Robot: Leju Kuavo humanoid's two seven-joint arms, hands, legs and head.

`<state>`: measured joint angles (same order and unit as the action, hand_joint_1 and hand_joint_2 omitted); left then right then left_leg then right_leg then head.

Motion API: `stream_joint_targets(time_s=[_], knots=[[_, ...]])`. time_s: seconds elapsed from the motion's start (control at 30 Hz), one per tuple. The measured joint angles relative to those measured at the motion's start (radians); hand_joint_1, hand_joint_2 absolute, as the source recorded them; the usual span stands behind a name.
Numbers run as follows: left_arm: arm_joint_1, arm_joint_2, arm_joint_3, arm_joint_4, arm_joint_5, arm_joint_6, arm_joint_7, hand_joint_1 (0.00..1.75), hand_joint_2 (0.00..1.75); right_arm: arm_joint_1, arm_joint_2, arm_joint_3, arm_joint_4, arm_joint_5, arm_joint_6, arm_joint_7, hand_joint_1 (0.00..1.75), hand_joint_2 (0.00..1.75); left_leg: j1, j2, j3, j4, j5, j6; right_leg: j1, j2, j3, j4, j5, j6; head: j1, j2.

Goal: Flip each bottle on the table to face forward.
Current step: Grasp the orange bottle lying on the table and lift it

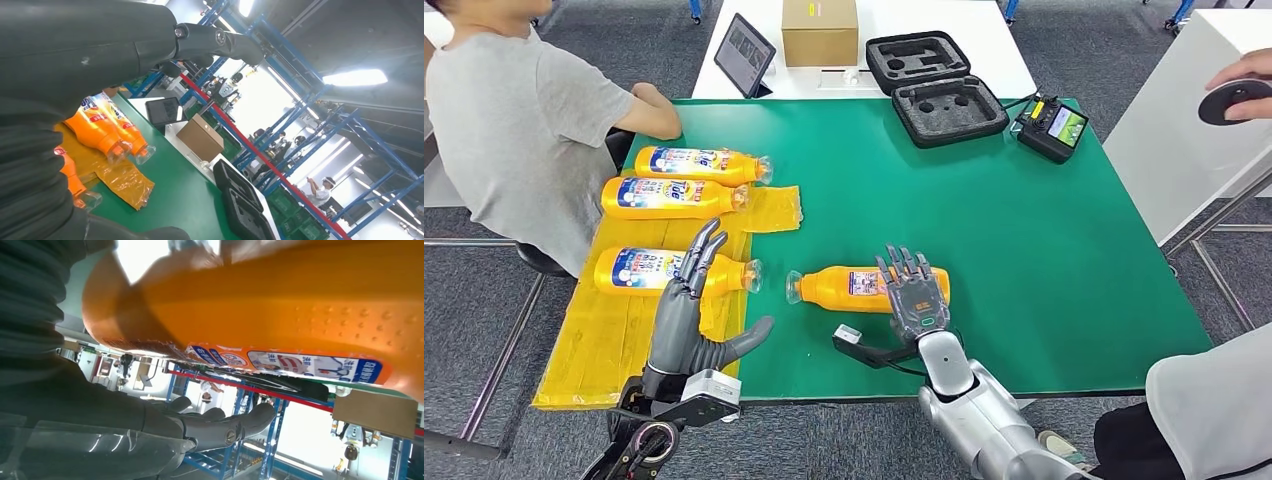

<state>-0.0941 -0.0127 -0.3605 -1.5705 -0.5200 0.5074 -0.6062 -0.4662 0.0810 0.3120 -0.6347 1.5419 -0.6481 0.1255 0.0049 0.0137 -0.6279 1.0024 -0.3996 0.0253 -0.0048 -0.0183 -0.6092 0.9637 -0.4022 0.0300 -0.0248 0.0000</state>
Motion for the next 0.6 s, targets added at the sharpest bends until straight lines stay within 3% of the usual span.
stream_joint_targets(time_s=[0.5, 0.53, 0.6], knots=[[-0.001, -0.006, -0.005, 0.0, 0.009, -0.013, -0.004, 0.0, 1.75, -0.051, -0.004, -0.013, 0.066, -0.048, 0.067, -0.02, 0.0, 1.75, 0.0, 0.0, 0.001, 0.0, 0.0, 0.0, 0.0, 0.0, 0.0, 0.0, 0.0, 0.0, 0.0, 0.0], [-0.001, -0.007, -0.005, 0.0, 0.009, -0.014, -0.005, 0.0, 1.75, -0.057, -0.004, -0.018, 0.074, -0.056, 0.074, -0.028, 0.06, 1.75, 0.0, 0.0, 0.001, 0.0, 0.0, 0.0, 0.0, 0.0, 0.001, 0.0, 0.0, 0.0, 0.0, 0.0], [-0.001, -0.01, -0.005, 0.0, 0.01, -0.019, -0.005, 0.0, 1.75, -0.069, -0.005, -0.034, 0.093, -0.096, 0.104, -0.059, 0.86, 1.75, 0.0, 0.0, 0.002, 0.0, 0.0, 0.0, 0.0, 0.0, 0.001, 0.0, 0.0, 0.0, 0.0, 0.0]])
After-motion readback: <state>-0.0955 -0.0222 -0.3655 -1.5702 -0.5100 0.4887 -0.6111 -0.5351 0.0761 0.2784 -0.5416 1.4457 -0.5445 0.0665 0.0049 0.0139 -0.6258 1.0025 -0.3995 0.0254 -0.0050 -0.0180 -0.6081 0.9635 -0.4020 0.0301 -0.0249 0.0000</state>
